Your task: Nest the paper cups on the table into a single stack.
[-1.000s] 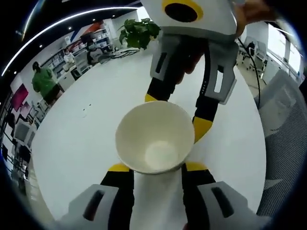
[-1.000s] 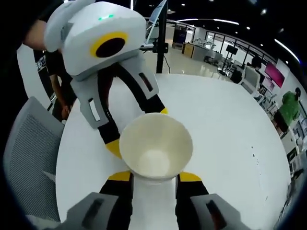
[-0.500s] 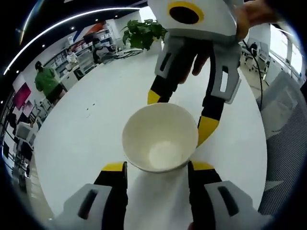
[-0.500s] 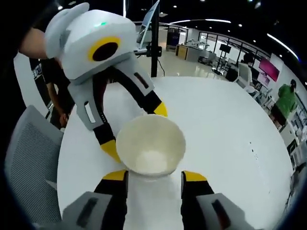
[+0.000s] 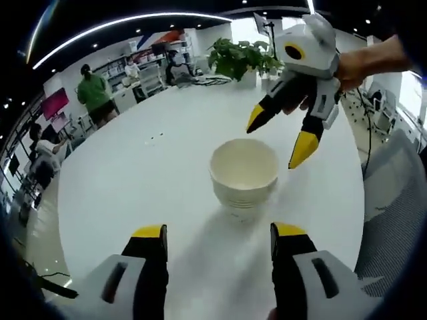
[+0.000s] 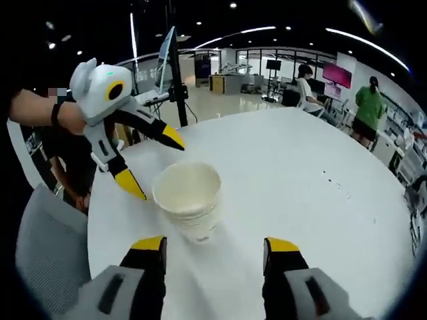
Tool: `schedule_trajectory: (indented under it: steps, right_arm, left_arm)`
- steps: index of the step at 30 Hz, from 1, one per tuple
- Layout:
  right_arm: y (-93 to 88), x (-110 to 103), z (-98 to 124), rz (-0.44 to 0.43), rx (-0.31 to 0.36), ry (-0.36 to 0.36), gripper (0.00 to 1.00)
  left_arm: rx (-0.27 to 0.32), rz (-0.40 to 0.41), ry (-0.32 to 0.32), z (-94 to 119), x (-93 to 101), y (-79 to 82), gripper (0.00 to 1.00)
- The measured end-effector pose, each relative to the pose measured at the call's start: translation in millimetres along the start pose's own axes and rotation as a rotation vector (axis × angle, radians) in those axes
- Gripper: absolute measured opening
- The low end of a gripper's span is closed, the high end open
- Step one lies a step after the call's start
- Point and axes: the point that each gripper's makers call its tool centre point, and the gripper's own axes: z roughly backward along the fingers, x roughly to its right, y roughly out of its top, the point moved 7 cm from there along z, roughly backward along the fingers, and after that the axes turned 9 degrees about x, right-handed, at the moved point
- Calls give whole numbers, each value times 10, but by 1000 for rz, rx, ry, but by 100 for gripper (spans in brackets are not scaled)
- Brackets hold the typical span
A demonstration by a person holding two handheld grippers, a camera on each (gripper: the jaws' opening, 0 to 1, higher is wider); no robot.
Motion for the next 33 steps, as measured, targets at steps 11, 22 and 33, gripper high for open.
schedule_trajectory:
  steps: [11,22,33]
  right_arm:
    - [-233,-143,298,-87,30,-72,67]
    - [-661,-438,575,-172,32,-133,71]
    - [-919,-735,774,-228,33,-191,73]
  left_arm:
    - [37,97,71,317,340,-203,63]
    - [30,185,106,538,760,-486,63]
    - [34,250,131,622,987,-690,63]
